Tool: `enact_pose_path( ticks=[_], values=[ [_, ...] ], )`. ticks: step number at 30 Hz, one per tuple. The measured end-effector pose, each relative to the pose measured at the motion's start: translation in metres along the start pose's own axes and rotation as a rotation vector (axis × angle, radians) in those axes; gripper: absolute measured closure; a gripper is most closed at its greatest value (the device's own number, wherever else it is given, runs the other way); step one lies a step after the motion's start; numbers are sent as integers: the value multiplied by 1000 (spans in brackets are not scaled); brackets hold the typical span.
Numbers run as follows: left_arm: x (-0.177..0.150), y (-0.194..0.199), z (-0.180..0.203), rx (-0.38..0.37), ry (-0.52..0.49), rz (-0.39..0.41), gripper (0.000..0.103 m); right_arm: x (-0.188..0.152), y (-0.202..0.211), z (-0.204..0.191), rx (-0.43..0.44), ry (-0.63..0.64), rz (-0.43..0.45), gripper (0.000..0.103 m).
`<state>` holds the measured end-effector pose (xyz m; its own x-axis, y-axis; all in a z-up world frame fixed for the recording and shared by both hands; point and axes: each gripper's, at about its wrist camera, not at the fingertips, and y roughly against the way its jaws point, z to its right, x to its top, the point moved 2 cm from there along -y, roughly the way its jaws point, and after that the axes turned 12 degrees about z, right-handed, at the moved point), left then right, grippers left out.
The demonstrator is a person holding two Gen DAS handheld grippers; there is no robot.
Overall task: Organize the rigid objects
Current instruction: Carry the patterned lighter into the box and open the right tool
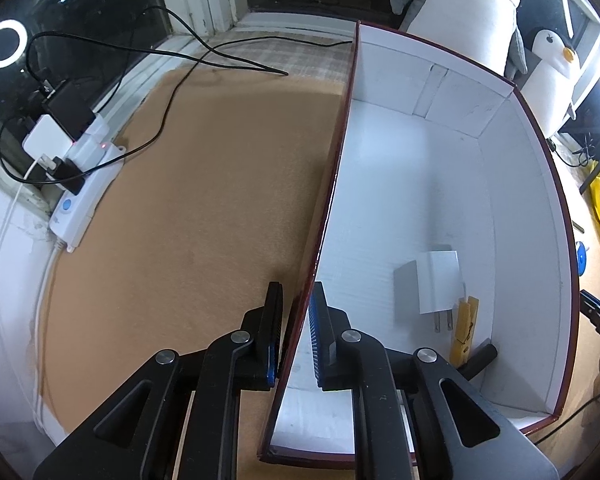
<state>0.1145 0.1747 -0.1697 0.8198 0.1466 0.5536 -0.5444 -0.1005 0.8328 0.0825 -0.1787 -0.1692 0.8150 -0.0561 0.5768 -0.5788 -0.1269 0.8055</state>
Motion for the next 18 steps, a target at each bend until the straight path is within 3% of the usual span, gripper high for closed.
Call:
enact_pose_path(
  ticks=[7,11,18],
  values=[
    [0,-2,0,16,3,-5,91,-2,-19,-10,-64,130,-35,63],
    [0,-1,0,18,1,-4,92,-5,-22,-19,-138,255,-43,79],
    [0,0,-1,12,5,1,91,-4,-17,-11,-117,232,-50,82]
  ],
)
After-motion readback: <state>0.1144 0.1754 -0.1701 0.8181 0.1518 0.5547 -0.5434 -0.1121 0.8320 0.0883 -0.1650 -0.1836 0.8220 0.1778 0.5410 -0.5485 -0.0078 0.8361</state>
